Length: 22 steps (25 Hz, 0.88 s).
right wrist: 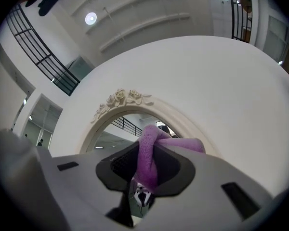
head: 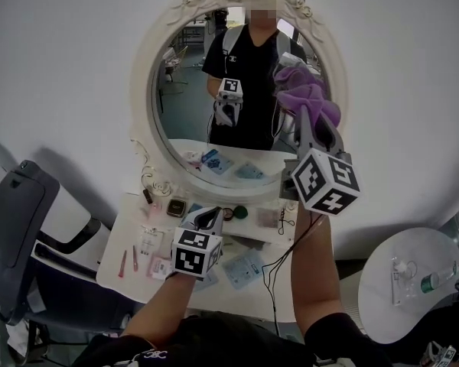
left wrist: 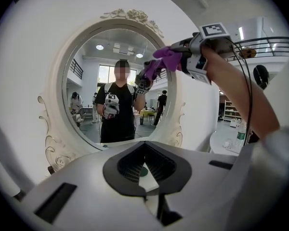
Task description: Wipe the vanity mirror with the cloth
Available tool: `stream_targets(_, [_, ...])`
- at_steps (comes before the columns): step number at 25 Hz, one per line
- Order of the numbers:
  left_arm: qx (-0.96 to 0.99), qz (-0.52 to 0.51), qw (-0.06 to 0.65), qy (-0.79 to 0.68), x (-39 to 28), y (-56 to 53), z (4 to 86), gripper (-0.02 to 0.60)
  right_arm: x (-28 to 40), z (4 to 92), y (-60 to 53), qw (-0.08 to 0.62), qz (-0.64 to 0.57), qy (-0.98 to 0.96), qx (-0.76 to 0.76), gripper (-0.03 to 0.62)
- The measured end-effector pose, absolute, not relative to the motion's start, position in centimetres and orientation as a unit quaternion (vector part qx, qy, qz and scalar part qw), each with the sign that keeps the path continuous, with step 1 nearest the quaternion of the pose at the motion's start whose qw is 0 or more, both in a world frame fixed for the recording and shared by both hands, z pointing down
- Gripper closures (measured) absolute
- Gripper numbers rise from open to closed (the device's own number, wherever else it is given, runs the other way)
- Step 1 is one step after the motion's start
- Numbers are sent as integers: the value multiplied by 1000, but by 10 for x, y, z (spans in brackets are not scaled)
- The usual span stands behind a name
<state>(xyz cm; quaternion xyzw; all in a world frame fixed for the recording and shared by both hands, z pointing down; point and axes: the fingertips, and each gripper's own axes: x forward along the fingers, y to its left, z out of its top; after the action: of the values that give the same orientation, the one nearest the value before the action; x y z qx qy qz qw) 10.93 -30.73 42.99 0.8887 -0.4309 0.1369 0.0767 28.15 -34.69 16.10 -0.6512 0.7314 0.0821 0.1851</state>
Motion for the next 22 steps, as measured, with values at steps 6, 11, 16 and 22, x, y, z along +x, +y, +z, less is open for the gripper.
stream_targets(6, [889,136,86,-429,94,-318,434,575,291,107,-363,195,109,721,-656,517])
stream_targets(11, [892,134,86,-423,88,-327,435,575,288,82,-378,207,104,717,-657,517])
stream_targets(16, [894,133,86,-420,81,-334,433,575,275,67,-391,205,113,715,-659,517])
stream_targets(22, [887,121,91,-436,56,-341,432,575,247,52,-410,195,126,725,-648,517])
